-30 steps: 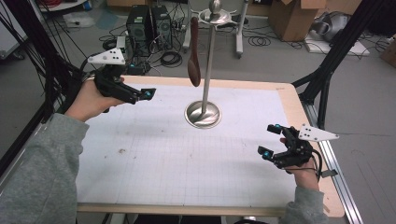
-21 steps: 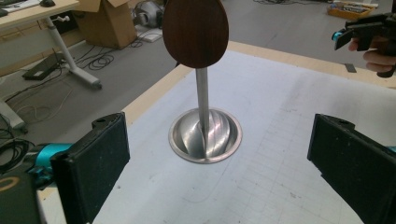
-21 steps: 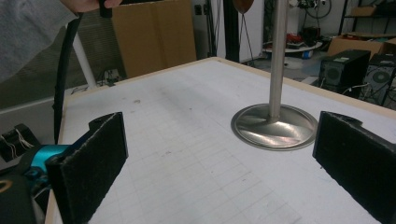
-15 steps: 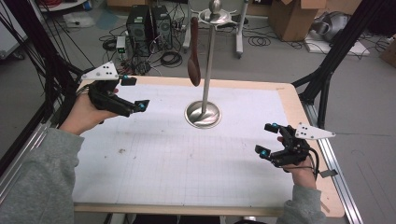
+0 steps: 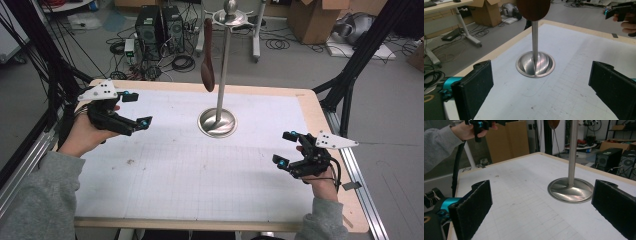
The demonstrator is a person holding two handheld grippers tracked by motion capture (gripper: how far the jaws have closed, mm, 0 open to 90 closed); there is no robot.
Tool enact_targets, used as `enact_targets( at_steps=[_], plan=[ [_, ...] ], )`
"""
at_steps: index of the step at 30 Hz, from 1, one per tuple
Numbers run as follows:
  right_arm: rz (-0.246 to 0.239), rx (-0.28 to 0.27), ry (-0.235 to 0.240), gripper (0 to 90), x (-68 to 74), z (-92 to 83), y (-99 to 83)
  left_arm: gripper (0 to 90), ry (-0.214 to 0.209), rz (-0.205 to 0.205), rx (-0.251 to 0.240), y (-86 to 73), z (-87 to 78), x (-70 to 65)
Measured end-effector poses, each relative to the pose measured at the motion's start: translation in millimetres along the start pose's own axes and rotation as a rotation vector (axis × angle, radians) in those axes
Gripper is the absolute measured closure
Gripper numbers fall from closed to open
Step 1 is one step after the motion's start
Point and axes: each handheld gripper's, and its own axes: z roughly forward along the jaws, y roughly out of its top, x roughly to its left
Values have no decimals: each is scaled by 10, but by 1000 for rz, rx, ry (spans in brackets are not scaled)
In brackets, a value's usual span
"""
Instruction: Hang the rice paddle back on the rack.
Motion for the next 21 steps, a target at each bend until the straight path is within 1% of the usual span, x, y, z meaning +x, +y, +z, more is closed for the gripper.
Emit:
enact_targets(
  at_steps=[5, 6, 8, 10, 14, 19, 21],
  plan=[
    [7, 8, 3, 19, 0, -2, 2, 61, 4, -21, 2, -126, -50, 2],
    [1, 1, 0, 19, -5, -1, 4, 61, 10, -20, 5, -155, -64, 4],
    [7, 0, 3, 19, -4, -5, 5, 61, 14, -26, 4, -212, -87, 8],
    [8, -2, 0, 19, -10, -2, 4, 61, 19, -40, -5, -267, -118, 15],
    [4, -1, 2, 19, -21, 12, 1, 61, 33, -51, -11, -359, -189, 34],
    [9, -2, 1, 19, -22, 21, 2, 61, 48, -69, -39, -468, -258, 33],
    [4, -2, 0, 19, -25, 26, 2, 61, 50, -74, -47, -515, -276, 37]
  ],
)
